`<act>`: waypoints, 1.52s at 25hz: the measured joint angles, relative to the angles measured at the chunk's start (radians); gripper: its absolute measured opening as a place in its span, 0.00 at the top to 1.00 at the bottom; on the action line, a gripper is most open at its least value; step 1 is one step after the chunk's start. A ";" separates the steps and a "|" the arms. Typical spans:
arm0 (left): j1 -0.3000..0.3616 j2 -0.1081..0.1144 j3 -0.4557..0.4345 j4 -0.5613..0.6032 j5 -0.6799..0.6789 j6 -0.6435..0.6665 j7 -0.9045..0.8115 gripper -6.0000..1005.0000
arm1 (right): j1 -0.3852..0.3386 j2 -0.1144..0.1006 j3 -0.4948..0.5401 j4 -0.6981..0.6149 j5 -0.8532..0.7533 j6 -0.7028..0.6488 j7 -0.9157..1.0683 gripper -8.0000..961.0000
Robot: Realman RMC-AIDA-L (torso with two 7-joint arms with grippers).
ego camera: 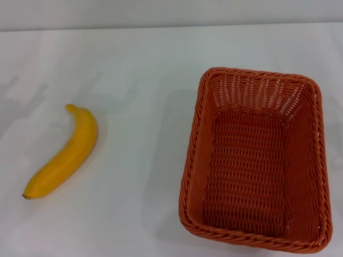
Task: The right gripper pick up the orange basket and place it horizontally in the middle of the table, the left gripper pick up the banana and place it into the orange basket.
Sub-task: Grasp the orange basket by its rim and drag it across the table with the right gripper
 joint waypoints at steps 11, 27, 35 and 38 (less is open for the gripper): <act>0.006 -0.003 0.001 0.000 0.002 -0.001 0.000 0.12 | -0.003 0.000 0.000 0.001 -0.004 0.000 0.002 0.21; 0.023 -0.009 0.000 0.003 0.003 -0.011 -0.003 0.12 | 0.042 -0.012 -0.077 -0.555 -0.301 -0.115 0.532 0.21; 0.034 -0.009 0.000 0.006 0.003 -0.010 -0.003 0.12 | 0.174 -0.038 -0.138 -0.820 -0.624 -0.142 0.842 0.21; 0.037 -0.009 0.000 0.003 0.003 -0.008 -0.002 0.13 | 0.221 -0.039 -0.193 -0.932 -0.753 -0.142 0.961 0.21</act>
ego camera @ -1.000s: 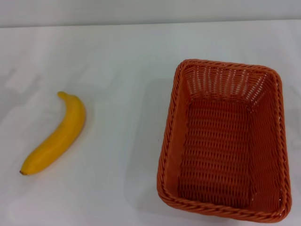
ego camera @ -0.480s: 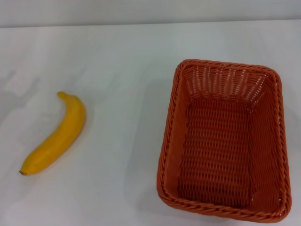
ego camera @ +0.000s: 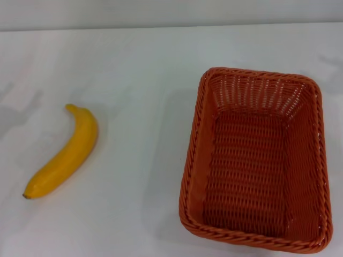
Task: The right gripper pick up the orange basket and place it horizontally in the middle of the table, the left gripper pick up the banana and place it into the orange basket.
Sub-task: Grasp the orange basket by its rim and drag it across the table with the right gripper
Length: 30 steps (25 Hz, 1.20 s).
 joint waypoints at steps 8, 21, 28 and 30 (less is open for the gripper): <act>-0.001 0.000 0.000 -0.001 0.000 0.002 -0.001 0.13 | 0.158 -0.050 -0.197 -0.235 -0.311 0.057 0.320 0.21; 0.008 -0.002 0.006 -0.001 -0.001 -0.013 -0.001 0.13 | 0.561 -0.038 -0.432 -0.040 -0.746 0.235 0.420 0.21; 0.022 -0.010 0.009 0.004 0.000 -0.026 -0.001 0.14 | 0.696 0.025 -0.466 0.184 -0.947 0.227 0.400 0.21; 0.027 -0.011 0.008 0.005 0.000 -0.034 0.000 0.14 | 0.723 0.038 -0.467 0.239 -0.980 0.198 0.395 0.21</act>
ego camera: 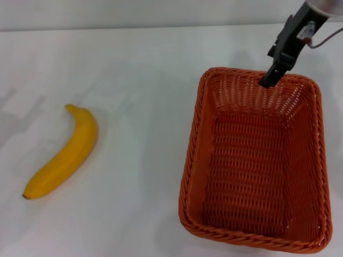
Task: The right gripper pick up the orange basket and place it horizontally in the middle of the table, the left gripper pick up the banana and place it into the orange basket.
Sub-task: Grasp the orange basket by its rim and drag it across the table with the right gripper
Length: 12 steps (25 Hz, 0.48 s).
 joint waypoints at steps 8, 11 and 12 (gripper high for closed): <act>0.023 -0.002 0.002 0.003 0.000 -0.032 0.002 0.14 | 0.059 0.003 -0.049 0.144 -0.017 -0.106 0.009 0.21; 0.031 -0.003 0.002 0.003 0.000 -0.045 0.003 0.14 | 0.076 0.005 -0.085 0.188 -0.026 -0.147 0.011 0.21; 0.036 -0.004 0.002 0.003 0.000 -0.051 0.004 0.14 | 0.085 0.005 -0.095 0.209 -0.029 -0.161 0.012 0.21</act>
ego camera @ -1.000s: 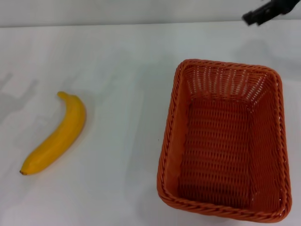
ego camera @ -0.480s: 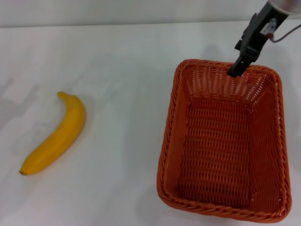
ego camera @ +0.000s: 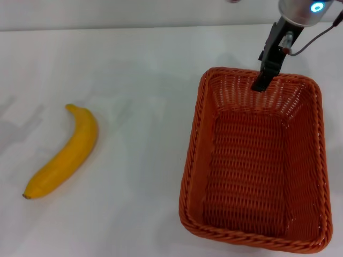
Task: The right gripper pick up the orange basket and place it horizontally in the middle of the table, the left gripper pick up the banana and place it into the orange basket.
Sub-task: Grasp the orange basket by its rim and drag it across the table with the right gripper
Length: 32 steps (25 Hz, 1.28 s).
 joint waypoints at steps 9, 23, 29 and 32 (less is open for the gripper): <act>0.019 -0.004 -0.001 0.021 0.001 -0.019 0.004 0.14 | 0.063 0.001 -0.040 0.153 -0.026 -0.089 -0.007 0.21; 0.008 -0.003 0.001 0.028 -0.002 -0.036 0.007 0.15 | 0.045 0.010 -0.081 0.174 -0.018 -0.034 -0.018 0.23; 0.007 -0.003 0.001 0.047 -0.001 -0.042 0.008 0.15 | 0.035 0.014 -0.090 0.183 -0.004 0.014 -0.036 0.26; 0.007 -0.003 0.001 0.054 -0.002 -0.049 0.013 0.15 | 0.020 0.015 -0.112 0.175 -0.003 -0.008 -0.022 0.28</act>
